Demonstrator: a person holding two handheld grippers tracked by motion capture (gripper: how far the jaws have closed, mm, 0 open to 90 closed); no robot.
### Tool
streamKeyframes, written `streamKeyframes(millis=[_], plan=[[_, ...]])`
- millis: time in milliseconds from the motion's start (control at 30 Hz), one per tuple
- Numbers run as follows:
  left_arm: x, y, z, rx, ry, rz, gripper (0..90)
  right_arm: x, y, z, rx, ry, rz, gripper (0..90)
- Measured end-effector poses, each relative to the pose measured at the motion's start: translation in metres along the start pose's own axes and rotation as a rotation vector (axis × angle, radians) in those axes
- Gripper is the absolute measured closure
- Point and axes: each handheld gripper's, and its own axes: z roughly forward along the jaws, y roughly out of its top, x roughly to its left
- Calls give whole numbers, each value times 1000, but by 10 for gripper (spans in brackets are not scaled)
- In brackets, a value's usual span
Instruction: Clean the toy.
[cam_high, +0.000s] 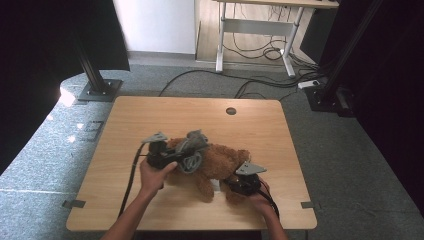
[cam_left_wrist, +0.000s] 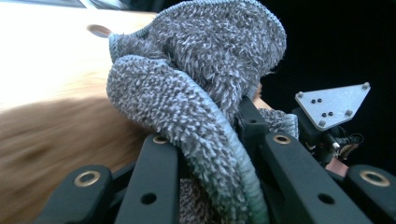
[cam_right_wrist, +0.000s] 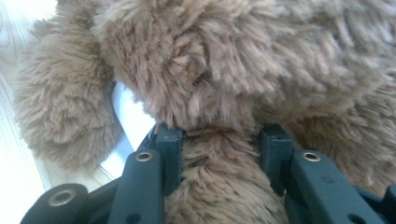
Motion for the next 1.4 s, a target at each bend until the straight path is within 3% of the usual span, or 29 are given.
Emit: streamKeyframes(millis=[67,100,133,167,300,433,533,567,600,633,667,733,800,833,867,933,1067,1233,1300,1333,1367,1400], plan=[[-6,2,10,17,-12,13,736,0,0,0,0,0,0,604],[-21,4,28,48,-9,63,736,0,0,0,0,0,-1,603],[-21,4,28,48,-9,63,736,0,0,0,0,0,-1,603],[-31,6,46,76,6,101,735,0,0,0,2,0,-3,603],[-30,3,71,123,9,85,729,0,0,0,4,-5,-9,603],[-29,-1,73,129,25,100,732,2,-1,0,14,-12,-22,604],[-26,0,64,117,42,105,737,2,-1,0,11,-11,-28,605],[-20,6,52,97,77,109,737,2,-2,-1,5,-7,-27,605],[-20,6,52,97,77,109,738,2,-2,-1,5,-7,-27,605],[-10,12,39,80,111,93,737,2,-3,-1,0,-3,-25,606],[-10,12,39,80,111,93,737,2,-3,-1,-2,-3,-27,606],[12,18,20,65,178,64,737,2,-3,-1,-3,-3,-31,606],[26,18,10,57,196,25,736,2,-3,-1,-5,0,-32,605],[35,15,4,50,188,-11,735,2,-3,-1,-5,1,-31,605],[35,15,4,50,188,-11,734,2,-3,-1,-7,0,-33,603],[44,4,-2,39,165,-48,734,3,-3,-2,-6,-2,-38,599],[47,-8,-5,20,130,-72,736,4,-3,-2,5,-4,-41,584],[47,-22,-8,8,112,-78,739,4,-4,-7,7,14,-1,479],[46,-29,-11,-2,103,-81,740,2,-3,-12,1,44,22,390],[46,-36,-13,-12,83,-94,741,1,0,-20,-40,78,45,306],[46,-39,-13,-14,77,-93,742,1,2,-25,-80,95,75,285],[46,-39,-13,-14,77,-93,743,1,2,-25,-80,95,75,285]])
